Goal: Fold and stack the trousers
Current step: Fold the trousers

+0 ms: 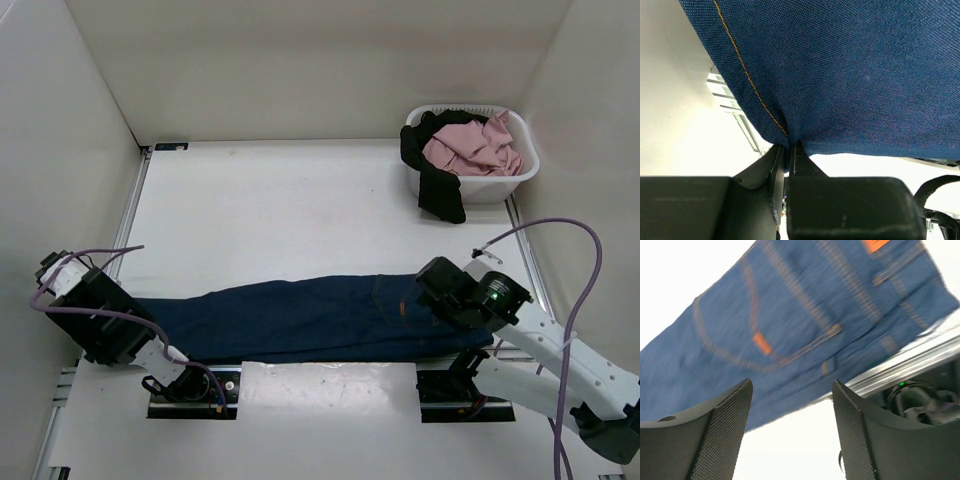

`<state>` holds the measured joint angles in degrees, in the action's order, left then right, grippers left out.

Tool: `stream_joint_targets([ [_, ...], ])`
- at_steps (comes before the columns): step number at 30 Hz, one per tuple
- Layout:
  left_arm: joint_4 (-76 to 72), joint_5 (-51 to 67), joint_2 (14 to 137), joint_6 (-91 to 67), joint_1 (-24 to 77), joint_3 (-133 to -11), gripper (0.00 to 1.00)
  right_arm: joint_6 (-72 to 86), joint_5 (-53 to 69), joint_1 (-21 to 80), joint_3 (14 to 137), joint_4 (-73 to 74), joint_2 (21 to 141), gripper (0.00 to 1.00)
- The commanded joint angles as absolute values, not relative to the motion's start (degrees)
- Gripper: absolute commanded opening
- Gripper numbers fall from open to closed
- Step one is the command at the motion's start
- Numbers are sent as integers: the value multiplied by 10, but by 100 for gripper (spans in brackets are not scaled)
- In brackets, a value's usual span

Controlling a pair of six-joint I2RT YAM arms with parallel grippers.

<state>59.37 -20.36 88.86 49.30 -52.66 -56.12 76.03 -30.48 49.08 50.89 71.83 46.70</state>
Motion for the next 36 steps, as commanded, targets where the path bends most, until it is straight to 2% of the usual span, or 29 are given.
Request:
stream_joint_targets([
  [1,577,-210,890,502,-528,-561,15,852,-419,490,521,827,497,70],
  [4,577,-205,890,507,-528,-561,15,771,-426,481,543,776,577,76],
  [5,577,-205,890,507,-528,-561,15,742,-405,457,548,765,604,82],
  [8,577,-205,885,513,-528,-566,15,663,-340,378,539,740,695,89],
  [13,577,-183,879,513,-528,-552,15,630,-282,233,431,630,610,90],
  [16,577,-170,884,502,-528,-544,15,588,-249,168,403,521,600,82],
  [20,577,-147,905,490,-528,-568,15,574,-205,156,392,457,725,76],
  [24,571,-134,932,467,-521,-591,15,593,-199,134,387,405,820,57],
  [25,571,-126,932,461,-513,-591,15,598,-199,128,387,391,834,47],
  [27,571,-126,951,444,-495,-591,15,619,-199,98,403,366,846,36],
  [28,565,-126,951,437,-488,-591,15,625,-193,85,410,366,863,26],
  [36,512,-131,1024,353,-379,-614,15,554,-229,-18,521,343,942,22],
])
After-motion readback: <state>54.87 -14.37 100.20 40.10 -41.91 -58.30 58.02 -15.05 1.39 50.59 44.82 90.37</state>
